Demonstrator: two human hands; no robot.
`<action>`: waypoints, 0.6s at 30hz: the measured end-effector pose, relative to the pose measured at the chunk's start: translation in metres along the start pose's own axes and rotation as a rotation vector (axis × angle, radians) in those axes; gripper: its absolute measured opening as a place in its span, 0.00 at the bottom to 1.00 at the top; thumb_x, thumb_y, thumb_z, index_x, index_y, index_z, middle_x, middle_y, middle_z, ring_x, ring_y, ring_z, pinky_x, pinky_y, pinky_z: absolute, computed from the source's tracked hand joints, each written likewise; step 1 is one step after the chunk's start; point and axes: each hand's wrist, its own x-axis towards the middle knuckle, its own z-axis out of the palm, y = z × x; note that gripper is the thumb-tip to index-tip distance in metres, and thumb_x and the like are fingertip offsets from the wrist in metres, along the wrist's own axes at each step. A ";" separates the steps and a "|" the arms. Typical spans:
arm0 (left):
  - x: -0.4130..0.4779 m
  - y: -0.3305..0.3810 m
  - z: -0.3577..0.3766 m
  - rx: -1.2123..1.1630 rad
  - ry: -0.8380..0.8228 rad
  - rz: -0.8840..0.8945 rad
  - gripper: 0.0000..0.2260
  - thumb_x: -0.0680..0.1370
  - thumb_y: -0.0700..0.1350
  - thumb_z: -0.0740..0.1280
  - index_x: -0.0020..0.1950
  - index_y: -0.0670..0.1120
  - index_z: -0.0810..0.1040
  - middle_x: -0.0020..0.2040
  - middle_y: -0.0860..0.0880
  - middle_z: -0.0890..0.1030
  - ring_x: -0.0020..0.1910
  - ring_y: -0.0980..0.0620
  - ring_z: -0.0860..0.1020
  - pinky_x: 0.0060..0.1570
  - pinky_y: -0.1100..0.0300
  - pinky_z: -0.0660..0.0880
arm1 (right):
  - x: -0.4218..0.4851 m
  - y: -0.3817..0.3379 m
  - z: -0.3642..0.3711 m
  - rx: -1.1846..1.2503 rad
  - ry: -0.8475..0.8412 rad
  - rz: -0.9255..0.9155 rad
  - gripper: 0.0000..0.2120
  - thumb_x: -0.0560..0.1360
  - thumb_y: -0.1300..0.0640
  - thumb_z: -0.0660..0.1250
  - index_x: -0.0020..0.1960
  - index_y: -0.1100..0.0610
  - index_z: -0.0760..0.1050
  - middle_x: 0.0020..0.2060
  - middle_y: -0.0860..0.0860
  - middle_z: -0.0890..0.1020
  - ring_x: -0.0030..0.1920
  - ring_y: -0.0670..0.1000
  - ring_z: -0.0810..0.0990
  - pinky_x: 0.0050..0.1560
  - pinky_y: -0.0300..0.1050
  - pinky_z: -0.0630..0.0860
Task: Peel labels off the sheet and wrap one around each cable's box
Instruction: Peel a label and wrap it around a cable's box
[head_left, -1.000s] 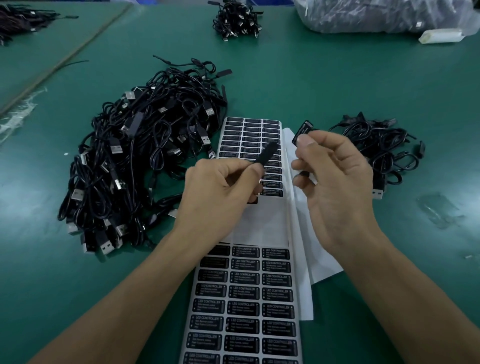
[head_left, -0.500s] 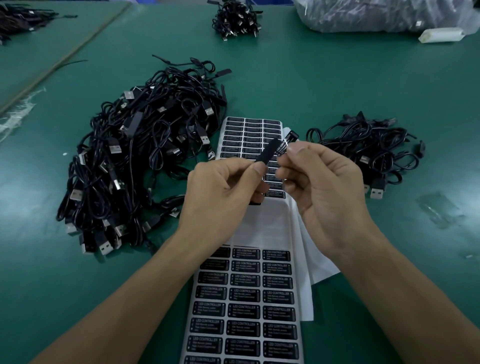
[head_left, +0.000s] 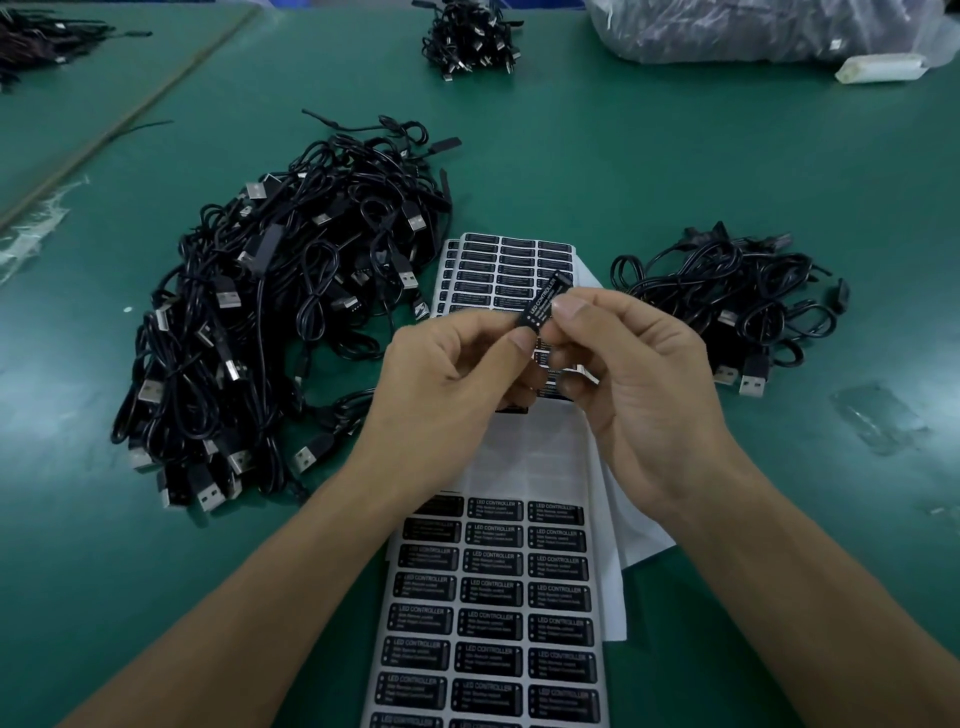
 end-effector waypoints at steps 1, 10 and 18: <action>0.000 0.000 0.000 -0.012 0.004 -0.005 0.07 0.81 0.38 0.66 0.55 0.47 0.80 0.38 0.47 0.86 0.34 0.54 0.83 0.36 0.67 0.77 | 0.000 0.000 0.000 -0.002 -0.003 0.002 0.11 0.76 0.61 0.70 0.37 0.51 0.84 0.34 0.48 0.83 0.34 0.44 0.77 0.37 0.39 0.73; 0.001 -0.003 -0.001 0.025 -0.007 0.028 0.08 0.80 0.34 0.67 0.49 0.47 0.80 0.39 0.50 0.86 0.28 0.55 0.81 0.30 0.67 0.76 | 0.001 0.000 0.000 0.049 -0.015 -0.003 0.09 0.75 0.62 0.70 0.38 0.53 0.84 0.33 0.49 0.82 0.33 0.44 0.80 0.34 0.35 0.75; 0.001 -0.003 0.001 -0.016 0.019 0.051 0.08 0.83 0.36 0.63 0.47 0.43 0.80 0.38 0.45 0.85 0.32 0.54 0.81 0.29 0.64 0.77 | 0.000 0.003 -0.001 -0.137 0.017 -0.195 0.06 0.76 0.65 0.71 0.43 0.57 0.84 0.32 0.46 0.84 0.33 0.41 0.79 0.37 0.33 0.75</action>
